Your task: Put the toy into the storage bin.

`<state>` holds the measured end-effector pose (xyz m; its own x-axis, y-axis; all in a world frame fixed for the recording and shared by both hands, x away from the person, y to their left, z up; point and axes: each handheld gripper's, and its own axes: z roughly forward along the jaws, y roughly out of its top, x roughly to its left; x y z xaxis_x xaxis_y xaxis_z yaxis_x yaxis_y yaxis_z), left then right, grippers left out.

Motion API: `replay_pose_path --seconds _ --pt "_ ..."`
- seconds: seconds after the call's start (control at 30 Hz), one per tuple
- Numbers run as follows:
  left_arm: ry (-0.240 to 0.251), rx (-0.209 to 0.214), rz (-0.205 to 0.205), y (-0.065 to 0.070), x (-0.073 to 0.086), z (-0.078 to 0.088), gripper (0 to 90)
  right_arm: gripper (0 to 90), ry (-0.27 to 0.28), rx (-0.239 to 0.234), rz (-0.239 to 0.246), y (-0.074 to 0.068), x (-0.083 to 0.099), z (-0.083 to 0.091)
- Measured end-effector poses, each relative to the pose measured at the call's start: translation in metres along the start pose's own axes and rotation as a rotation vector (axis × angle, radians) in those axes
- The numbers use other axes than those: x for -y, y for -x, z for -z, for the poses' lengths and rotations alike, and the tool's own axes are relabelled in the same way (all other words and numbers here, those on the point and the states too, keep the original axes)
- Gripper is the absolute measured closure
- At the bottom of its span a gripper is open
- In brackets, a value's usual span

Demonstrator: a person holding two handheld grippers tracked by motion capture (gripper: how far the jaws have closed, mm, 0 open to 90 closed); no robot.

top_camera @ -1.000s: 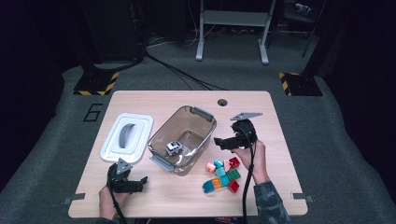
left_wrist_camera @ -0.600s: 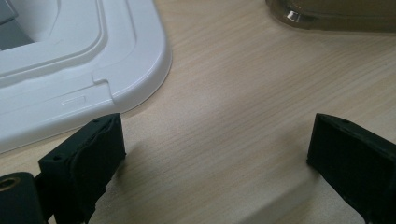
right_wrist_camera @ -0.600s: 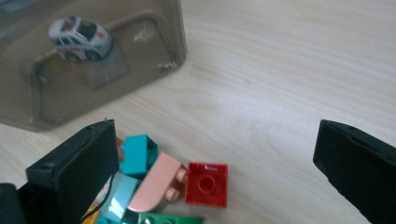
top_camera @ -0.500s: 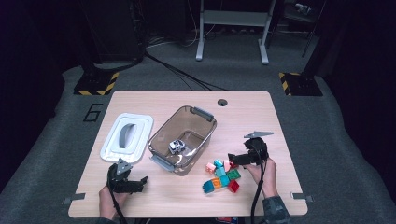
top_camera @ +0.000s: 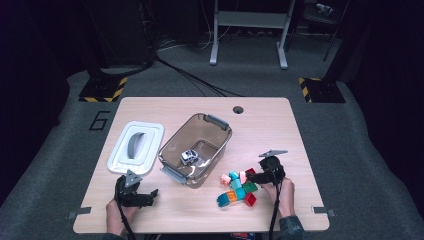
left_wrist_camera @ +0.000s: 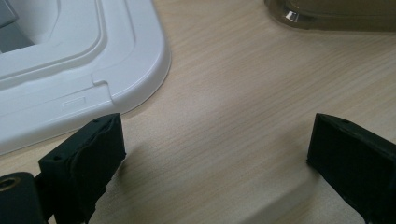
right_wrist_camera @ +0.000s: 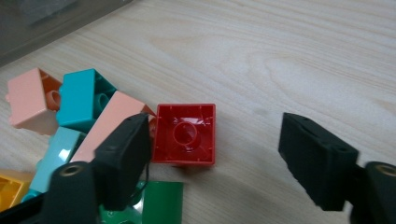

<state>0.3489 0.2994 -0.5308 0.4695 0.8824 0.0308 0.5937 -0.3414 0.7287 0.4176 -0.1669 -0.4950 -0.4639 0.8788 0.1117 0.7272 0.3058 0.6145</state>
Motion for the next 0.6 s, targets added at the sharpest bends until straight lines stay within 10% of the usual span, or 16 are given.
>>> replay_pose_path --seconds 0.6 --pt "0.001 0.001 -0.003 0.0000 0.0000 0.0000 3.9 57.2 -0.029 0.011 0.026 -0.0045 -0.0027 -0.0088"
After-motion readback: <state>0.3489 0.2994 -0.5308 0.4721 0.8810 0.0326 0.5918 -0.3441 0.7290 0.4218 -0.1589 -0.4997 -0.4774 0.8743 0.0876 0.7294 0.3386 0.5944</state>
